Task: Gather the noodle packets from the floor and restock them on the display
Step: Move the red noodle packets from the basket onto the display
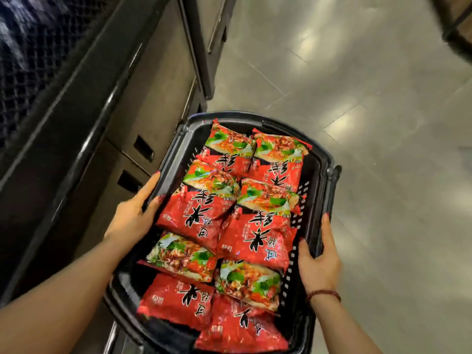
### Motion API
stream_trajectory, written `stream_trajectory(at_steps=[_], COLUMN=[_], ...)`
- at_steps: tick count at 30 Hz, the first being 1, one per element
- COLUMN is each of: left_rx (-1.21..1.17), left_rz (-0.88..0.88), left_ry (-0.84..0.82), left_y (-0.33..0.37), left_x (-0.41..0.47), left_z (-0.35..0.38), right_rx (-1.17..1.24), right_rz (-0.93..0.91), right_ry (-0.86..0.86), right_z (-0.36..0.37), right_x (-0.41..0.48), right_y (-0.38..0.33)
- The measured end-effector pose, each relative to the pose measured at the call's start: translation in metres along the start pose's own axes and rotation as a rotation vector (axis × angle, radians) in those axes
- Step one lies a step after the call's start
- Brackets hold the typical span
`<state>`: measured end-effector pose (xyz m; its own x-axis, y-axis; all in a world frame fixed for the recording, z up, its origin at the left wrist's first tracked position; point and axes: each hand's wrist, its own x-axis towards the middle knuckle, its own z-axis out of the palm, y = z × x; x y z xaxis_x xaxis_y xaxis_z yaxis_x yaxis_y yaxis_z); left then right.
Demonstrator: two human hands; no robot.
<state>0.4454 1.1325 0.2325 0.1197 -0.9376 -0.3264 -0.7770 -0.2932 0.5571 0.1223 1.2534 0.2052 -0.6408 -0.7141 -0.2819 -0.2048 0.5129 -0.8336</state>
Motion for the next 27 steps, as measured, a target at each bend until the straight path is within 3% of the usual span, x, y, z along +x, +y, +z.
stream_trajectory(at_steps=[7,14,20,27], left_rx=[0.139,0.304,0.404,0.47], left_rz=[-0.011,-0.006,0.074,-0.029], left_ry=[0.042,0.069,0.079,0.042], left_y=[-0.009,-0.042,-0.06,-0.056], left_x=[0.079,0.13,0.137,0.142], left_z=[-0.004,0.01,0.03,0.036], right_rx=[0.091,0.002,-0.128,-0.17], right_rz=[0.021,0.031,0.013,0.027], right_ry=[-0.055,-0.089,-0.038,-0.059], right_z=[0.068,0.142,0.15,0.151], right_x=[0.053,0.088,0.091,0.096], right_y=[-0.008,0.005,0.013,0.004])
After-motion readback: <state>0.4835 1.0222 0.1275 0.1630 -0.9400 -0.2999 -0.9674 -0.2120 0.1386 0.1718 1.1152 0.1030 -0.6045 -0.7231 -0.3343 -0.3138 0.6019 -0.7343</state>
